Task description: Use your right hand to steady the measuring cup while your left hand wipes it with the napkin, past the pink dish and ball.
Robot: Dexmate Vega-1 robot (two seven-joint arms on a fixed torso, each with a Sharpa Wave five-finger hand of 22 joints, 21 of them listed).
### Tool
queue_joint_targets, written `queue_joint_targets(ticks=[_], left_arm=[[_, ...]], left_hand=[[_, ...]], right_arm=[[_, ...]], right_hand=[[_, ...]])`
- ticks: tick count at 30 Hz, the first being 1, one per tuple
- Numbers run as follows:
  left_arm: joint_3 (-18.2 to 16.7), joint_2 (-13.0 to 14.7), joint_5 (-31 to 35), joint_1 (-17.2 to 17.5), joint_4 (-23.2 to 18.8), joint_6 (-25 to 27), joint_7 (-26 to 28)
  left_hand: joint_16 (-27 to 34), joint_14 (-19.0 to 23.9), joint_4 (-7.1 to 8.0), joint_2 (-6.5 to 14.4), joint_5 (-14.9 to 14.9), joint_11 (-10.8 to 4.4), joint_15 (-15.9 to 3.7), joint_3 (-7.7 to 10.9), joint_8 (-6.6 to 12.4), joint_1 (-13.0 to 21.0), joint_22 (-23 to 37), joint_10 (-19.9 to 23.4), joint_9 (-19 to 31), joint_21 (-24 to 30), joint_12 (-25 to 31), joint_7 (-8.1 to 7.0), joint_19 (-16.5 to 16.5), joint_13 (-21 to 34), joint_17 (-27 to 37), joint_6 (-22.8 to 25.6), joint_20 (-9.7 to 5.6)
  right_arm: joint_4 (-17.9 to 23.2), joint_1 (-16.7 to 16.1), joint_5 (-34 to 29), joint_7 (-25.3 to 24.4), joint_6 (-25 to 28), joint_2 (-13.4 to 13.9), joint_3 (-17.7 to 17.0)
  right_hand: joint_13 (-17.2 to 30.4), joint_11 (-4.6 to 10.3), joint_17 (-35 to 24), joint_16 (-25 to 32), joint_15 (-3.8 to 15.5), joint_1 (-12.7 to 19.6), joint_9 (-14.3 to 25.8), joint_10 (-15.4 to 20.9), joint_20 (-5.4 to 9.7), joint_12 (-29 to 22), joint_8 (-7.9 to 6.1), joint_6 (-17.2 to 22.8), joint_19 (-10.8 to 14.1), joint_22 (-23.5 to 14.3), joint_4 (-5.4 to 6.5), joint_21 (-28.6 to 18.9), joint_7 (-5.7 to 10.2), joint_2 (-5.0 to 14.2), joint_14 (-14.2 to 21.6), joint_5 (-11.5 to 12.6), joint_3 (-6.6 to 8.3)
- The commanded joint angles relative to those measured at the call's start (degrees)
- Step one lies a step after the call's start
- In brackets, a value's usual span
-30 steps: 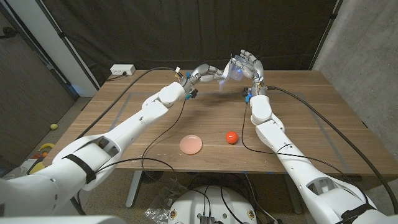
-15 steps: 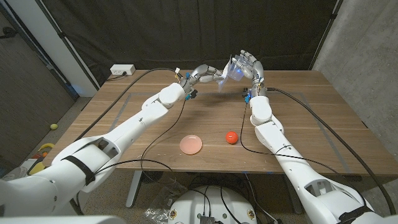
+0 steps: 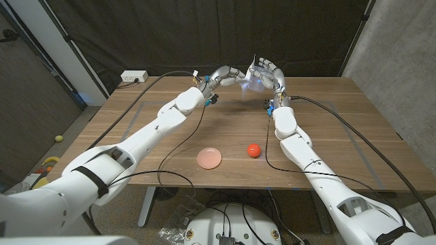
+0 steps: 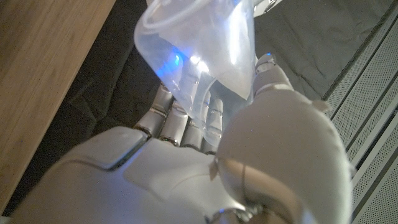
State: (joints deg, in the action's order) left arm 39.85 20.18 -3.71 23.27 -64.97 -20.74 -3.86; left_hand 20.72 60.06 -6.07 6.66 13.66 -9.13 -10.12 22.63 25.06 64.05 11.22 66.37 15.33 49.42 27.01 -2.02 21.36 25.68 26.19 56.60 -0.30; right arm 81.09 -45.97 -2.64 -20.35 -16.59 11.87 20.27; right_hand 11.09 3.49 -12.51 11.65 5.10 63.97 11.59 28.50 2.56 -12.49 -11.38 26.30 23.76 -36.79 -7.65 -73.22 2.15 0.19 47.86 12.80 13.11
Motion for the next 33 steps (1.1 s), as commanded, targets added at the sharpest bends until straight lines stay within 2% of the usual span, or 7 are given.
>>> queue_joint_targets(ticks=[1, 16, 33], left_arm=[[0.06, -1.44, -0.42, -1.14, 1.57, -2.17, -0.22], [-0.25, -1.20, -0.60, -0.59, 0.52, -2.60, -0.06], [-0.23, -0.17, 0.11, 0.67, -1.76, -1.87, 0.25]], left_hand=[[-0.15, 0.53, 0.29, 0.05, 0.43, -1.34, -2.55, 0.26, 0.11, 0.14, 0.16, -1.11, 0.02, 0.59, 0.15, 2.65, -0.31, 0.31, 0.22, 2.59, 0.03], [-0.38, 0.66, 0.44, -0.08, 0.43, -1.21, -2.53, 0.40, 0.01, 0.12, 0.12, -0.97, 0.03, 0.99, 0.33, 2.62, -0.41, 0.88, 0.61, 2.59, -0.02], [-0.59, 0.92, 0.50, -0.28, 0.35, -1.20, -2.52, 0.57, -0.09, 0.18, 0.08, -0.86, -0.01, 1.44, 0.17, 2.73, -0.58, 1.00, 1.03, 2.75, -0.06]], right_arm=[[0.50, -0.02, -0.81, 0.36, 1.00, 1.41, 2.00], [0.42, 0.21, -1.14, -1.34, 0.71, 1.40, 2.47], [-1.65, 1.06, 3.24, -1.25, -2.60, -1.61, -0.08]], right_hand=[[0.05, -0.12, -0.12, 0.29, 7.75, 8.96, 0.11, 0.19, 9.99, 0.03, -0.07, 0.04, -0.18, 0.00, 0.38, -0.14, -0.42, 8.59, 0.44, -0.14, 0.25], [0.06, -0.12, -0.11, 0.28, 7.79, 9.02, 0.11, 0.22, 9.98, 0.06, -0.07, 0.04, -0.46, 0.25, 0.49, -0.49, -0.45, 8.62, 0.34, -0.15, 0.29], [0.06, -0.02, -0.09, 0.29, 7.76, 9.13, 0.10, 0.29, 9.98, 0.08, -0.07, 0.02, -0.68, 0.54, 0.55, -0.82, -0.49, 8.66, 0.28, -0.16, 0.38]])
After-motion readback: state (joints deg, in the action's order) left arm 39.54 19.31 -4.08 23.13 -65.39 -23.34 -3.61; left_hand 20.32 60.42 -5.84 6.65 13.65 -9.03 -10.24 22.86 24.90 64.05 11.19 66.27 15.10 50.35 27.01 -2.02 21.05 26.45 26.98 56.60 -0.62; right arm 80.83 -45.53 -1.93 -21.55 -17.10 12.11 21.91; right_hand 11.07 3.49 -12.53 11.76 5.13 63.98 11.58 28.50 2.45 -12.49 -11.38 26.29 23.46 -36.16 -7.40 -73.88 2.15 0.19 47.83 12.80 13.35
